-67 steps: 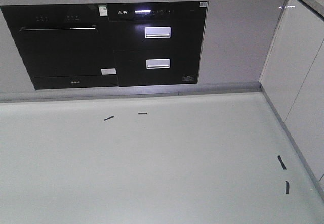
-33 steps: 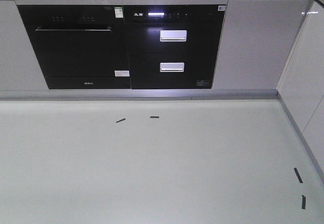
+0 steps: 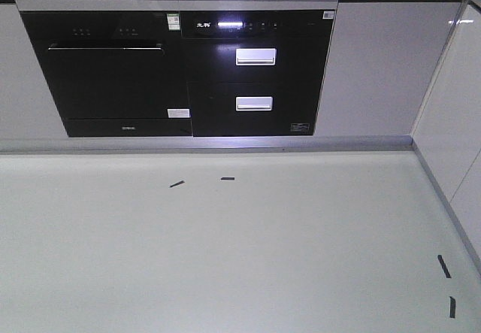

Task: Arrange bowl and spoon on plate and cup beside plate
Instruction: 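Drive the base forward toward the grey countertop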

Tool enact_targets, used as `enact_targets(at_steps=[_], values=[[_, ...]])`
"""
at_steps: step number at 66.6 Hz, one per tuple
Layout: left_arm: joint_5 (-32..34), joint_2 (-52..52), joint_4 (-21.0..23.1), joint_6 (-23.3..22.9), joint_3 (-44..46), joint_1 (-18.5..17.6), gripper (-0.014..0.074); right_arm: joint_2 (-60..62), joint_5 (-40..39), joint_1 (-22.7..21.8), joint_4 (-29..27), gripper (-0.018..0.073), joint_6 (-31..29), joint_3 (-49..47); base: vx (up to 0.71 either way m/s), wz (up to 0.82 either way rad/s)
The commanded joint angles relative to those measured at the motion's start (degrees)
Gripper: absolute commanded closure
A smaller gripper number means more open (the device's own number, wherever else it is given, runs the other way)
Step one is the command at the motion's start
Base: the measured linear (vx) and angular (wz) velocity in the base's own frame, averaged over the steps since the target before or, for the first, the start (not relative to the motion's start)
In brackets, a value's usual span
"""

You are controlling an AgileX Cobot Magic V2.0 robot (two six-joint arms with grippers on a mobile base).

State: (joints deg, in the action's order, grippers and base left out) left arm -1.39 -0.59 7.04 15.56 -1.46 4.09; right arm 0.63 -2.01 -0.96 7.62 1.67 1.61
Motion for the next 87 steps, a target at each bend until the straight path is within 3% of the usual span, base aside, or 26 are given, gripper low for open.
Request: enact_targets(at_steps=[1,87], values=[[4.1,-0.9,0.2,-0.2,0.4,-0.5,0.0603,0.5,-4.3,-0.2,0.5,0.0562,0.0,0.2,0.08,-0.02],[4.1,-0.9,0.2,-0.2,0.4,-0.5,0.0603,0.5,-4.3,-0.2,0.5,0.0562,0.0,0.2,0.13,0.00]])
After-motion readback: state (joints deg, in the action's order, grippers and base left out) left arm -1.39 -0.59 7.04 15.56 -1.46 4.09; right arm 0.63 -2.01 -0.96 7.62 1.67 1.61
